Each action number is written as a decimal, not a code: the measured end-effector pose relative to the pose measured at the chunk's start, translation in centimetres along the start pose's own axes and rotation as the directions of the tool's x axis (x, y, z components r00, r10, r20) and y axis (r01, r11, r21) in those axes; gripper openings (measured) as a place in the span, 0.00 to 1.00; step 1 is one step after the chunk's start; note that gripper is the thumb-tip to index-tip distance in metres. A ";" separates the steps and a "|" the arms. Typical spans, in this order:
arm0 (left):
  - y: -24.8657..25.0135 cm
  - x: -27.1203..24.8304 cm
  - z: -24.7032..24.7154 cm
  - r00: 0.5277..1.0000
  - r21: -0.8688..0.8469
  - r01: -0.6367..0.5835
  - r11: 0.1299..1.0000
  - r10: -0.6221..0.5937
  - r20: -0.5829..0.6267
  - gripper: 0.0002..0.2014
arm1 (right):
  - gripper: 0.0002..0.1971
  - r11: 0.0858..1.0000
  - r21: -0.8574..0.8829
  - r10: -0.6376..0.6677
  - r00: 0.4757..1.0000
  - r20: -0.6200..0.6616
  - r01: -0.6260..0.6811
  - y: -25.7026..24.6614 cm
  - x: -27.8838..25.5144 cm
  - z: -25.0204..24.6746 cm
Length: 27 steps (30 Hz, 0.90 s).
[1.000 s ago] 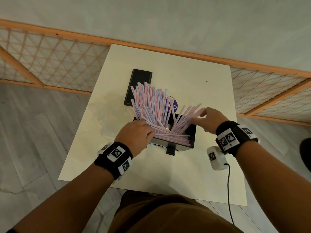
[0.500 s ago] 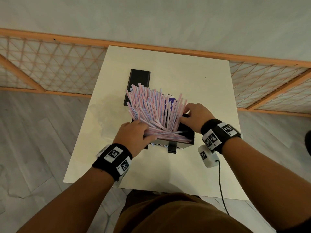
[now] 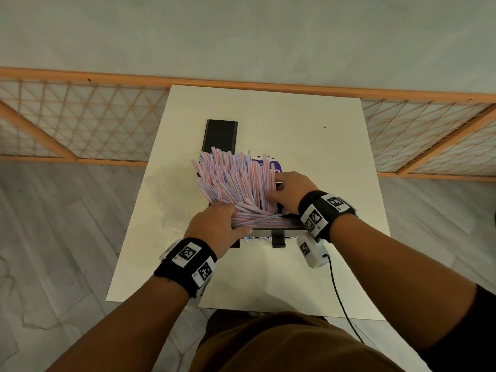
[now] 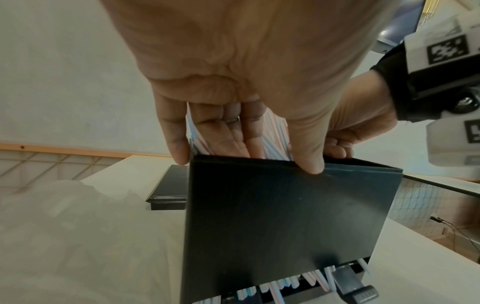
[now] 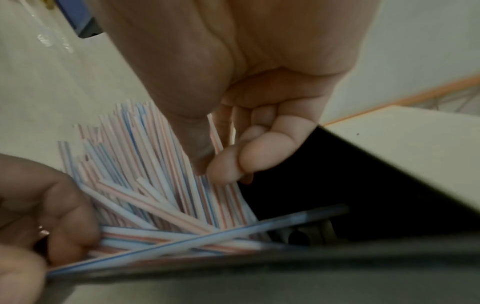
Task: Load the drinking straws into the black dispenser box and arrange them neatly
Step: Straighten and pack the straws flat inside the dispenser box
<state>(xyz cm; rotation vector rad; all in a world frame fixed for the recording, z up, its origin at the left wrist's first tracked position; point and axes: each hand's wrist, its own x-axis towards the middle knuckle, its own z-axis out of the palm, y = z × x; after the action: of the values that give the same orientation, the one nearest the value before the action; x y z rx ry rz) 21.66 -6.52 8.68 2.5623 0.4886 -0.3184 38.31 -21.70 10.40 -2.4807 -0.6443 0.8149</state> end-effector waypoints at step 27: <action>-0.1 -0.5 0.4 0.998 -0.002 -0.029 1.000 0.029 -0.063 0.20 | 0.08 0.864 -0.394 -0.301 0.949 0.093 0.313 -5.2 -3.5 -5.2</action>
<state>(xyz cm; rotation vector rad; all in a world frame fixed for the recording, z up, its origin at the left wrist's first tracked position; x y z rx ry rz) 21.15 -6.74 8.45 2.5804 0.4737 -0.2276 37.62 -20.88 18.48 -2.6194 -1.2981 0.6425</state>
